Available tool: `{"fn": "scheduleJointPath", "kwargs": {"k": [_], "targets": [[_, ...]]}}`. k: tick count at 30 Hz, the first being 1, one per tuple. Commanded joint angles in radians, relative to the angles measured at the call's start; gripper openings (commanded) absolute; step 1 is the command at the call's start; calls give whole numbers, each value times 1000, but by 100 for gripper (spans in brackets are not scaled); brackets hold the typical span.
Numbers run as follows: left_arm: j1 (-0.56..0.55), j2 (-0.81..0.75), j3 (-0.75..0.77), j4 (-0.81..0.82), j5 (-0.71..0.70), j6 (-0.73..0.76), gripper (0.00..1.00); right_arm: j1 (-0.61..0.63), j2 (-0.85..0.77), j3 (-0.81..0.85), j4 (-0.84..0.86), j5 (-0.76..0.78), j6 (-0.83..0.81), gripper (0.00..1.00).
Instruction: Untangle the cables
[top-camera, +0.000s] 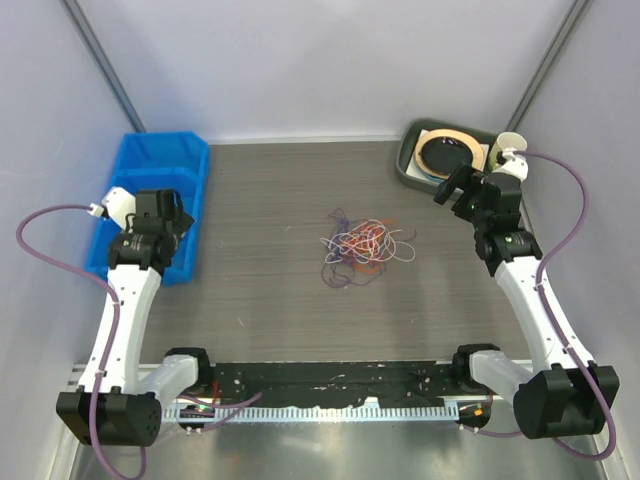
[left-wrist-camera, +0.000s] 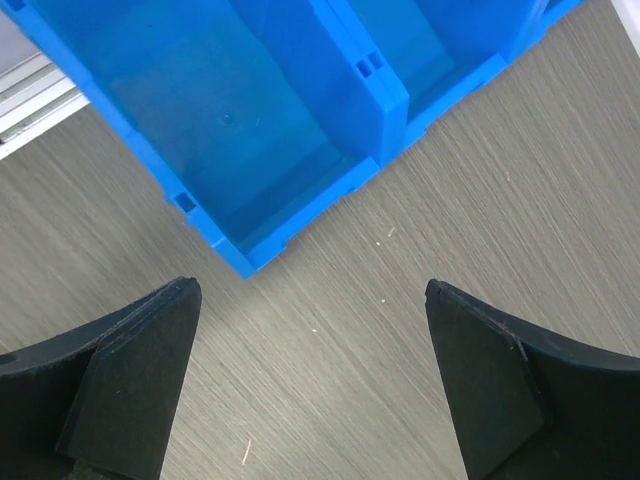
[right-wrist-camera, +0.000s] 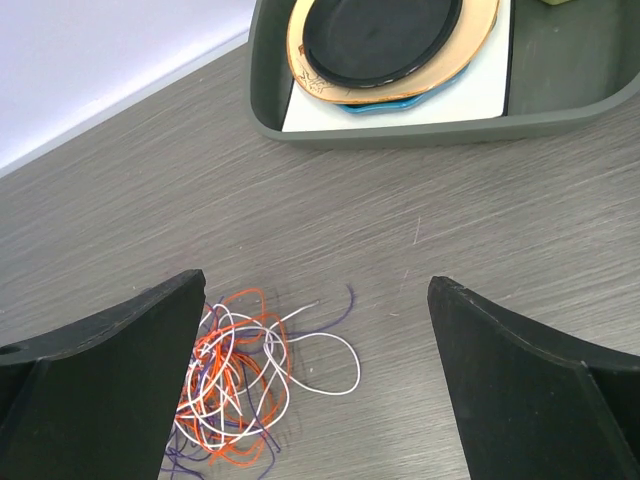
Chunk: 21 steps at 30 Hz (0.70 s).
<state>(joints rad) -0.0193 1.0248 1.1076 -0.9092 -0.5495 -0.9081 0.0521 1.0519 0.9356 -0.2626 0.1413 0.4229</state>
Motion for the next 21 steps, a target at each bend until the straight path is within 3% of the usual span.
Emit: {"fn": "scheduleJointPath", "kwargs": {"k": [1,5,9,11,17,21], "targets": [[4,-23,-15,85,101,72,100,-1,-38,-15,71,1,37,100],[2,-22,-44,215,322,161,100,-1,-36,-35,105,-67,63,100],[-11,18,-89,343,597,232,100,0,-6,-44,164,-349,36,100],[-56,53,-92,395,641,227,100,-1,14,-46,168,-353,91,100],[-287,289,-6,477,606,239,100,-1,42,-102,141,-365,123,100],[-437,493,147,503,628,294,100,0,89,-121,134,-426,128,100]]}}
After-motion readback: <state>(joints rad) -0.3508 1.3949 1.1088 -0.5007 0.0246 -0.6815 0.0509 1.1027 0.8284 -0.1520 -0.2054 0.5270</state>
